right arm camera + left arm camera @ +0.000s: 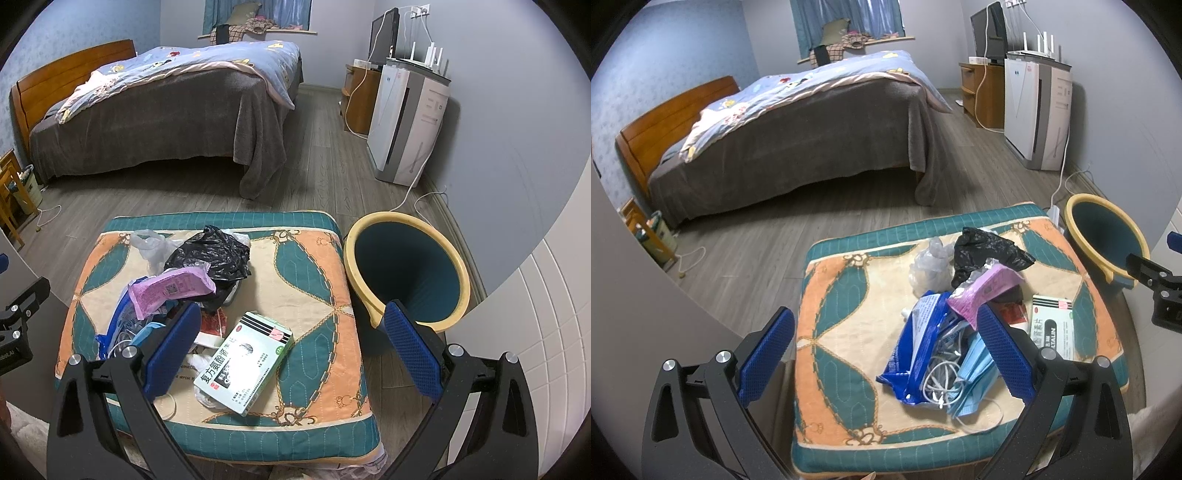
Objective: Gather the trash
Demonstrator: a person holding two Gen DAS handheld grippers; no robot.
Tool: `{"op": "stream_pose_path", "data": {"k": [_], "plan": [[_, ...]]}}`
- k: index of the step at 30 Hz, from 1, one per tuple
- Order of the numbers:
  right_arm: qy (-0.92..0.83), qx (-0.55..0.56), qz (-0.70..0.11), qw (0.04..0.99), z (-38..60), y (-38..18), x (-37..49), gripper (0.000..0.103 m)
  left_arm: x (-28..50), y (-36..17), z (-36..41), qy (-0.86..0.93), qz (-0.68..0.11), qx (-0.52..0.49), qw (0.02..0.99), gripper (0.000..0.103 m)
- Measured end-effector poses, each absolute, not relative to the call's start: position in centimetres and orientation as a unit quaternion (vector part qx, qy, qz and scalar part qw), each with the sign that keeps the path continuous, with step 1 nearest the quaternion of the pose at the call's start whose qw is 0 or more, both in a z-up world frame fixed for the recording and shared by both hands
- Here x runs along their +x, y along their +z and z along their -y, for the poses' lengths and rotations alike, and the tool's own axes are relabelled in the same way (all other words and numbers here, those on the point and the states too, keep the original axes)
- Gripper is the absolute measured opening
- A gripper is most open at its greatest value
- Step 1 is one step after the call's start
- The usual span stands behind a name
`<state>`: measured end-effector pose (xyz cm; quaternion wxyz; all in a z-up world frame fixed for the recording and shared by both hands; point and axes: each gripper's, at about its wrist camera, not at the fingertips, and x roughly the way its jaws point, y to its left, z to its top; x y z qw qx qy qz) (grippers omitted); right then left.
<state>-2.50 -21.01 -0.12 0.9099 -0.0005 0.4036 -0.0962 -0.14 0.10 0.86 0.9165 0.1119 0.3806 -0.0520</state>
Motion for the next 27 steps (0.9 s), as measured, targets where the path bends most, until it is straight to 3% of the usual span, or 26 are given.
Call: {"op": "stream_pose_path", "data": {"k": [27], "plan": [[-0.1, 0.001, -0.408, 0.908, 21.28, -0.29, -2.43, 0.097, -0.1, 0.89, -0.1, -0.051, -0.382, 0.109, 0.916, 0.098]]}}
